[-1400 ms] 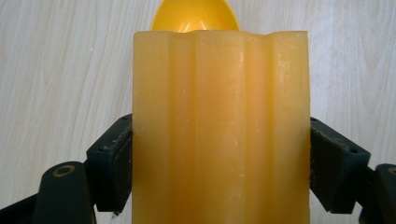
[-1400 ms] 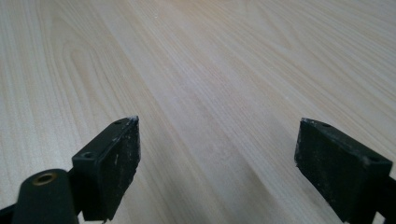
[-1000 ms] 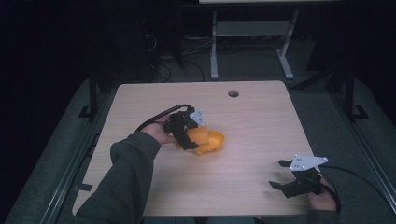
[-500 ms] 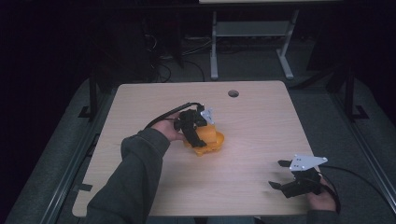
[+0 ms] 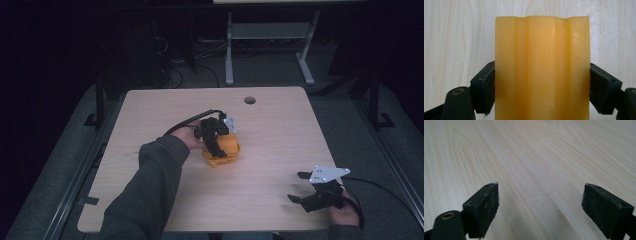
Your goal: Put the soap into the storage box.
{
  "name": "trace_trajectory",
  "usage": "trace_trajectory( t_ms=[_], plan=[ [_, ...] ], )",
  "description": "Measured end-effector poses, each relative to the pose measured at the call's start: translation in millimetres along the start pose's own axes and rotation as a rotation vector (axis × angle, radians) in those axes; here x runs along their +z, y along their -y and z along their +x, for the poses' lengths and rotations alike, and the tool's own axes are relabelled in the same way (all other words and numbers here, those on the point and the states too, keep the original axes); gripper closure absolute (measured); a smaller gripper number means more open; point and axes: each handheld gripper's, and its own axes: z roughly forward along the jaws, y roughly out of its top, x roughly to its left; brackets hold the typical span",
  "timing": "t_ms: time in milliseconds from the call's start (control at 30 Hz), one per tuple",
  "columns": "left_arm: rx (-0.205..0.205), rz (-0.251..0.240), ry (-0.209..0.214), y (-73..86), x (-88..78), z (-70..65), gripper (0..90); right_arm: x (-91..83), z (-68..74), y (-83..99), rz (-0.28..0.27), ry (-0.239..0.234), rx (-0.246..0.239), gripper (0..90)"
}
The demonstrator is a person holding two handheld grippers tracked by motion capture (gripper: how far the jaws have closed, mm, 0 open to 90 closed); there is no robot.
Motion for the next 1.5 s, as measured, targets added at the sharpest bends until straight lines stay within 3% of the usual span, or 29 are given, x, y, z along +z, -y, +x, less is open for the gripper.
trace_trajectory(
  t_ms=[433, 633, 1267, 1500],
  plan=[
    [-0.014, 0.025, 0.025, 0.2, 12.9, 6.6, 20.9, 0.4, 0.2, -0.1, 0.002, -0.002, 0.000, 13.8],
    [-0.008, 0.024, 0.017, -1.8, 14.5, 5.9, 20.8, 0.3, 0.8, -0.4, 0.000, -0.003, -0.005, 13.7],
    [-0.019, 0.038, 0.019, -3.2, 14.1, 4.1, 19.7, 1.1, 1.7, -1.1, 0.008, -0.004, -0.005, 13.7],
    [-0.020, 0.018, 0.006, -3.1, 6.5, 2.1, 19.5, 1.3, 1.5, -1.0, 0.009, -0.004, -0.005, 13.7]
  ],
)
